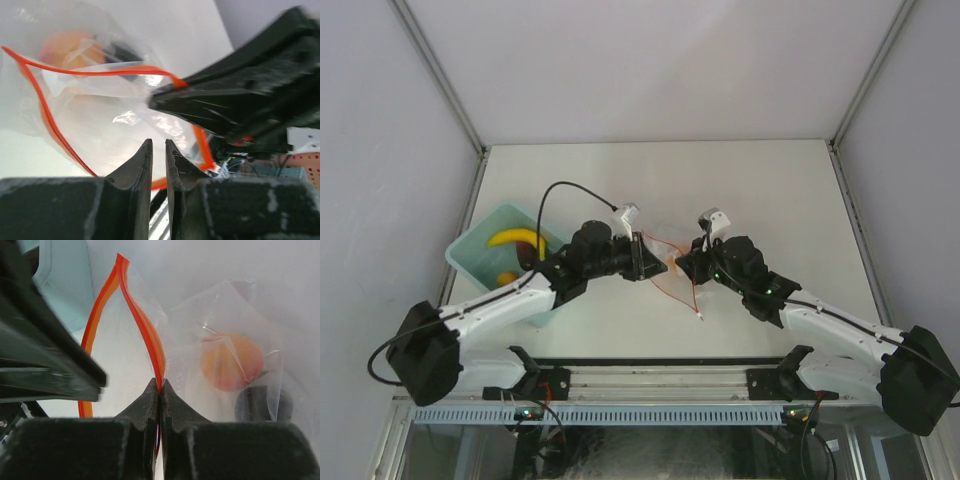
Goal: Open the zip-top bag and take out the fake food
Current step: Pick up the fake fruit from the zipper food storage bag.
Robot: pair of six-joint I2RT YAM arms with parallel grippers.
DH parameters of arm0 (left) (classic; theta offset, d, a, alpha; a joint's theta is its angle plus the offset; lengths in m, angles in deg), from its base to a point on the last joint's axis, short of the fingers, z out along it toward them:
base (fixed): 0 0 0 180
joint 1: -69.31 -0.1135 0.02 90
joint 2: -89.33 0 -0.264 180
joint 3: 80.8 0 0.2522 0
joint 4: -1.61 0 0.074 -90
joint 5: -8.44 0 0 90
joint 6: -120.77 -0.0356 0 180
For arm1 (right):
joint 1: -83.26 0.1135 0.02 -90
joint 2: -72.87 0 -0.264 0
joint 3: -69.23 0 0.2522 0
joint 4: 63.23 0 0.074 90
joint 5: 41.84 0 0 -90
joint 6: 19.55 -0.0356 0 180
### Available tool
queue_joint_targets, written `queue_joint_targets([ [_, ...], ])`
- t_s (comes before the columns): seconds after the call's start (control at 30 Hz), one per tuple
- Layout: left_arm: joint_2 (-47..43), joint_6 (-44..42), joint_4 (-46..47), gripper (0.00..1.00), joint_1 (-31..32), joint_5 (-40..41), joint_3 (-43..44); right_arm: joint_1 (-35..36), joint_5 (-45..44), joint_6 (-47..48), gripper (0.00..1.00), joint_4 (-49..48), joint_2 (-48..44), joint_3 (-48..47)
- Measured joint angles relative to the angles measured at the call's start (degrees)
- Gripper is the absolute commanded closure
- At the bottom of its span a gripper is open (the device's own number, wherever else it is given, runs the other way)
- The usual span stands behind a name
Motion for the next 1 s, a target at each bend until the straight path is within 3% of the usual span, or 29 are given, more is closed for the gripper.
queue_joint_targets([
  [0.13,7.1,-2.1,-0.2,0.79,0.0,0.7,0.4,0.0,0.6,0.1,0.94,0.0,0.0,0.0],
  [0.27,12.5,-5.1,-1.4,0.75,0.0,2.3,1.6,-0.5,2.2,0.5,0.78,0.7,-0.5,0.0],
  [0.6,15.4,-12.1,-1.6,0.65,0.0,8.1,3.6,-6.9,8.8,3.9,0.46,3.2,-8.8,-0.4],
  [0.77,15.4,-13.8,-0.6,0.70,0.0,9.2,3.6,-15.7,10.1,3.8,0.46,4.5,-6.3,-2.5],
  [1.0,16.0,-13.4,3.7,0.73,0.0,7.0,3.1,-20.7,13.8,3.1,0.48,8.5,11.4,-12.0],
])
